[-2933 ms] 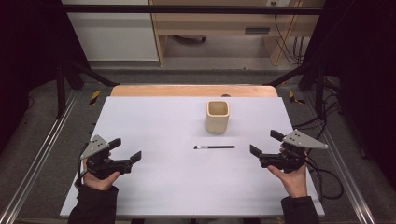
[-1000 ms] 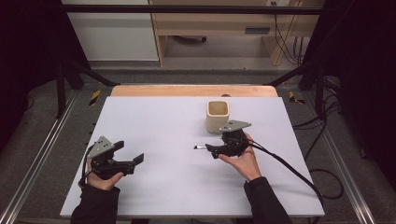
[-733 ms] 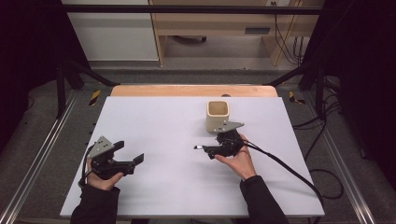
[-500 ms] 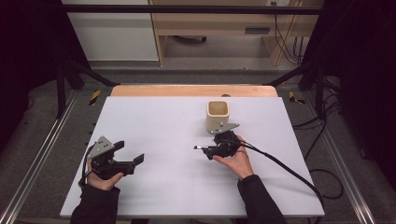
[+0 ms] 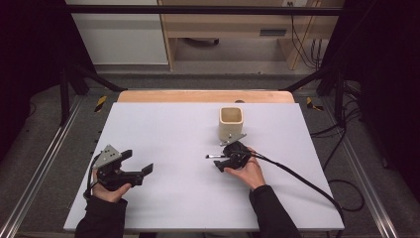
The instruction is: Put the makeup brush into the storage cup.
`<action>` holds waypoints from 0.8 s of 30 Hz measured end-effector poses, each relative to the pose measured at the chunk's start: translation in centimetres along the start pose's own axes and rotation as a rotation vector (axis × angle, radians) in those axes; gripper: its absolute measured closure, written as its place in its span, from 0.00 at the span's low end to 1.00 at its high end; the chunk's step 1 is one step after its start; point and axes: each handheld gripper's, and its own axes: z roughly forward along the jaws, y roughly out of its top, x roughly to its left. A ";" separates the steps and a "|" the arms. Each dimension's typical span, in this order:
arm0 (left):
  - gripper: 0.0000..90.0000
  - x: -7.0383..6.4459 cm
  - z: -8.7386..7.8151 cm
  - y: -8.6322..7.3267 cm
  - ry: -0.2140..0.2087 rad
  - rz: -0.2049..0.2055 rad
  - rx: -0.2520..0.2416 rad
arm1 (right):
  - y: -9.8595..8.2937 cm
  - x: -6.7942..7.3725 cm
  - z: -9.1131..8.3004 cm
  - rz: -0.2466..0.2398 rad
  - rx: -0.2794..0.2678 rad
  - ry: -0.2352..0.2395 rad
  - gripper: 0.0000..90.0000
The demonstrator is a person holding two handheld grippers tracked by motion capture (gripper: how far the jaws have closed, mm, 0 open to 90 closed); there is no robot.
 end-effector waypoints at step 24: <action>0.05 0.0 0.0 0.0 0.000 0.001 0.003 | 0.0 0.1 -0.2 0.001 0.053 0.017 0.76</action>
